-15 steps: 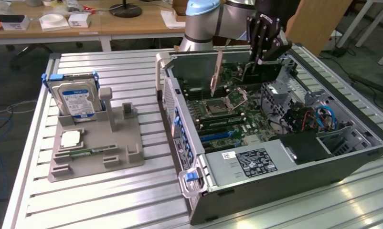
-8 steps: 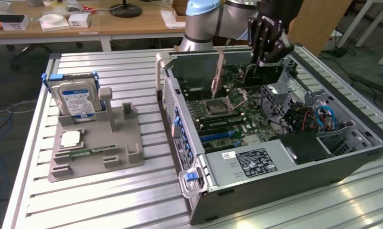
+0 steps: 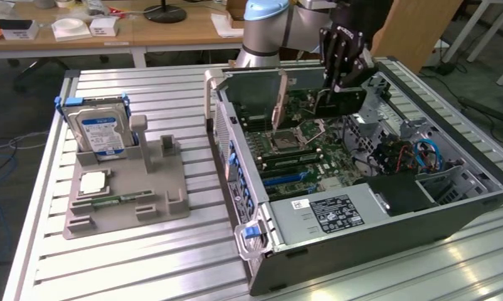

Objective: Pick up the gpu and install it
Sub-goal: 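Insert the gpu into the slot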

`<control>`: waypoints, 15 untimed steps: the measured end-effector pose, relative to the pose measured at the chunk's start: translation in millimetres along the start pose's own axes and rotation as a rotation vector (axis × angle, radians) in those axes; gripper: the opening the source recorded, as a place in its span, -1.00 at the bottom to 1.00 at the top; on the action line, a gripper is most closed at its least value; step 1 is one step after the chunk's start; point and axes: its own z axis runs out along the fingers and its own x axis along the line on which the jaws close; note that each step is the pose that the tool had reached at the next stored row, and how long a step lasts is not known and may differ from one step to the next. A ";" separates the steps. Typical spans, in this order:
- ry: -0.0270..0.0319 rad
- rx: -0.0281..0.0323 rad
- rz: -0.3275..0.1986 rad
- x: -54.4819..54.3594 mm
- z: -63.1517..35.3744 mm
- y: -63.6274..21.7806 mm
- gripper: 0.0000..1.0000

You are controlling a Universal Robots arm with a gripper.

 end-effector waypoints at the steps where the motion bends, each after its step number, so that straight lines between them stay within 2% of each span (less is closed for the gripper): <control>1: -0.0001 0.0000 0.000 -0.1 1.9 0.9 -0.47; 7: -0.0002 0.0003 -0.008 -0.4 12.8 2.6 -0.47; 11: -0.0015 0.0021 -0.067 -0.6 19.9 2.8 -0.47; 15: 0.0001 0.0022 -0.069 -0.3 26.2 3.5 -0.47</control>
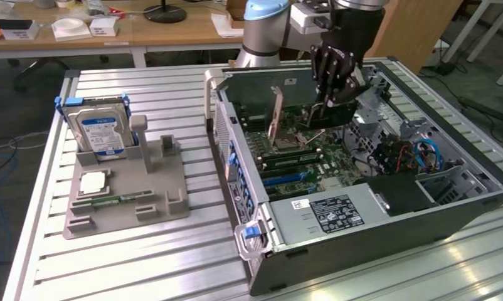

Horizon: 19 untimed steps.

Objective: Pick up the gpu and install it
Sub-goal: 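Insert the gpu into the slot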

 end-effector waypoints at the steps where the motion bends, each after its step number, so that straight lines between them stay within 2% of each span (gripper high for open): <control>1: 0.0019 -0.0001 0.000 0.0 1.2 0.4 -0.47; 4: 0.0058 -0.0003 0.001 -0.2 5.9 2.4 -0.47; 7: 0.0065 -0.0005 0.007 -0.5 11.4 5.7 -0.47; 14: 0.0084 -0.0006 0.007 1.6 16.6 6.1 -0.47; 19: 0.0086 -0.0005 0.008 2.4 25.6 6.4 -0.47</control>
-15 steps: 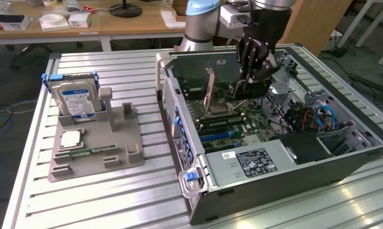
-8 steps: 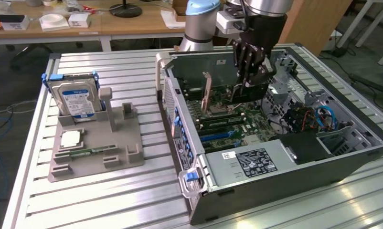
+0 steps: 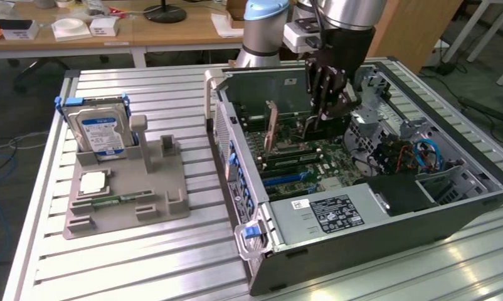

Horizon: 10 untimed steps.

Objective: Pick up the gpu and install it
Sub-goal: 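Insert the gpu into the slot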

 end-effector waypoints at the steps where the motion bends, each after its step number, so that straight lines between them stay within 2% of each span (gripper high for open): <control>1: 0.0000 0.0000 0.000 0.0 1.8 0.0 -0.47; 5: 0.0000 0.0000 0.000 0.2 9.0 0.9 -0.47; 10: 0.0007 -0.0002 0.020 0.1 18.0 6.0 -0.47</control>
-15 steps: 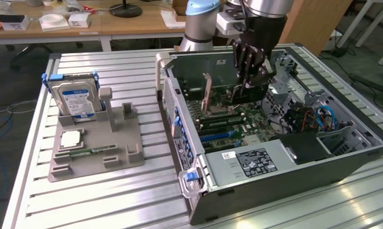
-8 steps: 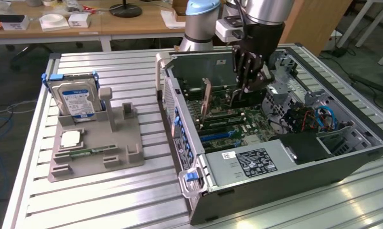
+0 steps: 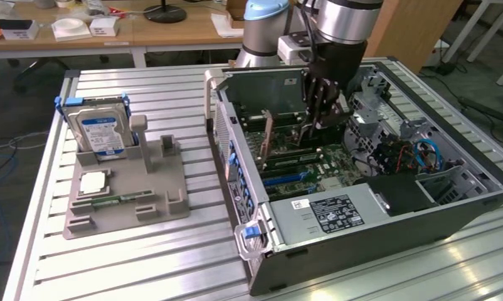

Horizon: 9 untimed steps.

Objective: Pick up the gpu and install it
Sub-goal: 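Insert the gpu into the slot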

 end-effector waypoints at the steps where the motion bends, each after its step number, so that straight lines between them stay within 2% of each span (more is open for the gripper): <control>1: 0.0002 0.0003 0.007 0.0 1.8 0.3 -0.47; 9: 0.0051 0.0003 0.023 3.8 12.6 1.4 -0.47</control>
